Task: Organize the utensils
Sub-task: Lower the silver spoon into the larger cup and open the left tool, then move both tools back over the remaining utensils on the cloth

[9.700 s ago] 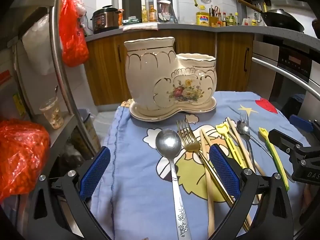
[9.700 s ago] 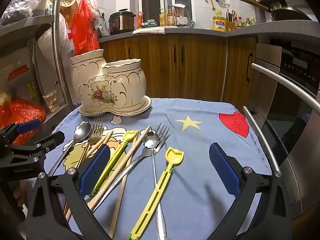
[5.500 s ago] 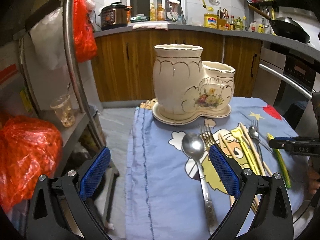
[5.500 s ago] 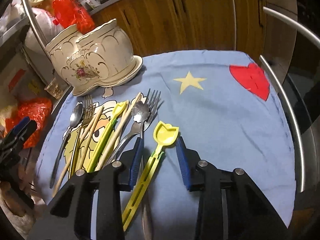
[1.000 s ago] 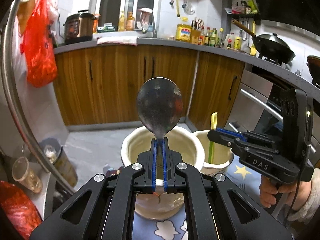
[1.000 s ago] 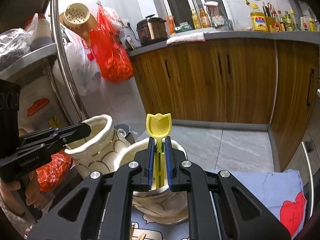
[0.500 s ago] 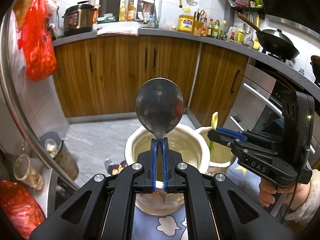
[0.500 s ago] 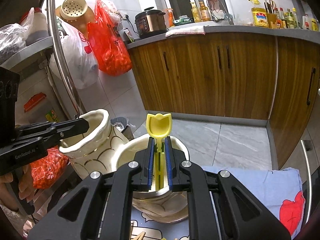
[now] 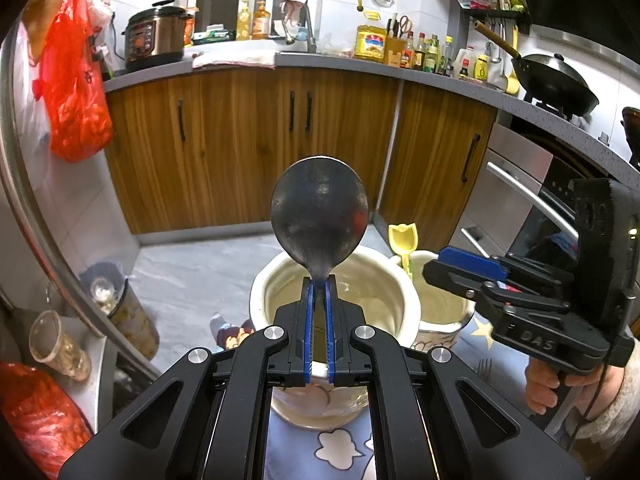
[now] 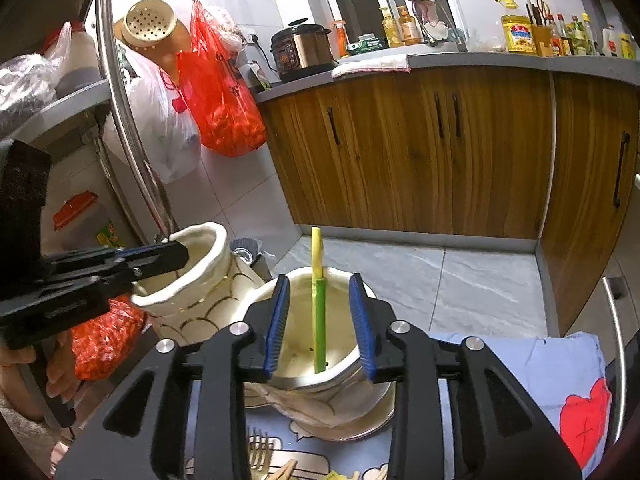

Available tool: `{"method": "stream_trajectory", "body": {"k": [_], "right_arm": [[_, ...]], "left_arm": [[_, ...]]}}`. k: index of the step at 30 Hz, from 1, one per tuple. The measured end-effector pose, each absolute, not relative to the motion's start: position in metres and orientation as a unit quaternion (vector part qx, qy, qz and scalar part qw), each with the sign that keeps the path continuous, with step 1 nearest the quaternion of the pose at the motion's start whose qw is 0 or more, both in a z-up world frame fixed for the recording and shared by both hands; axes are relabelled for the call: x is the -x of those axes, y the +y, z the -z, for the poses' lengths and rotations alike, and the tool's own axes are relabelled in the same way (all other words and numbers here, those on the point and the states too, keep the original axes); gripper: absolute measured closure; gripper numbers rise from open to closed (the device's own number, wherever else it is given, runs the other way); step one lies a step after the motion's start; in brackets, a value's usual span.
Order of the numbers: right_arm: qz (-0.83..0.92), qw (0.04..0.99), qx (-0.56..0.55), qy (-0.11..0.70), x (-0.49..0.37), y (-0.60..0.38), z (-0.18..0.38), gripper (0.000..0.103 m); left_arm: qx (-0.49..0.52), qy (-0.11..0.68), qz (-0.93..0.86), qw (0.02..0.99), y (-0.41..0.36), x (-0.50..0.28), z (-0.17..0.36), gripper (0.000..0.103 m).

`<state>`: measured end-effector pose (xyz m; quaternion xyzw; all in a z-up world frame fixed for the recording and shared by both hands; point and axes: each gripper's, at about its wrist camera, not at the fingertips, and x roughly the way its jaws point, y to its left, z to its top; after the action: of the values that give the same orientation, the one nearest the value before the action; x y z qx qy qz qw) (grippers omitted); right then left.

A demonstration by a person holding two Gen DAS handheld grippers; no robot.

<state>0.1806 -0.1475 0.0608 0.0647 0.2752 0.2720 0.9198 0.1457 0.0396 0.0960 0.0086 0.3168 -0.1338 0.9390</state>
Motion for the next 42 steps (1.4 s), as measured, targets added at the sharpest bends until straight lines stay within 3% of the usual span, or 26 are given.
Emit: {"method": "stream_trajectory", "body": {"k": [16,34,36,42], "right_arm": [[-0.293,0.916,-0.081,0.262,-0.149,-0.169,-0.069,0.065],[-0.289,0.913,-0.093,0.273,-0.144,-0.185,-0.064,0.063],[-0.282,0.913,-0.092,0.280,-0.140,-0.191,-0.064,0.056],[-0.255,0.924,-0.063,0.276,-0.108,-0.212,-0.062,0.014]], "left_arm": [[-0.010,0.321,0.134,0.937,0.040,-0.146,-0.096,0.094],[-0.001,0.347,0.144,0.927,0.036,-0.150,-0.101,0.067],[-0.008,0.335,0.140,0.932,0.035,-0.138,-0.105,0.055],[-0.026,0.297,0.128,0.946,0.036,-0.095,-0.109,0.027]]}}
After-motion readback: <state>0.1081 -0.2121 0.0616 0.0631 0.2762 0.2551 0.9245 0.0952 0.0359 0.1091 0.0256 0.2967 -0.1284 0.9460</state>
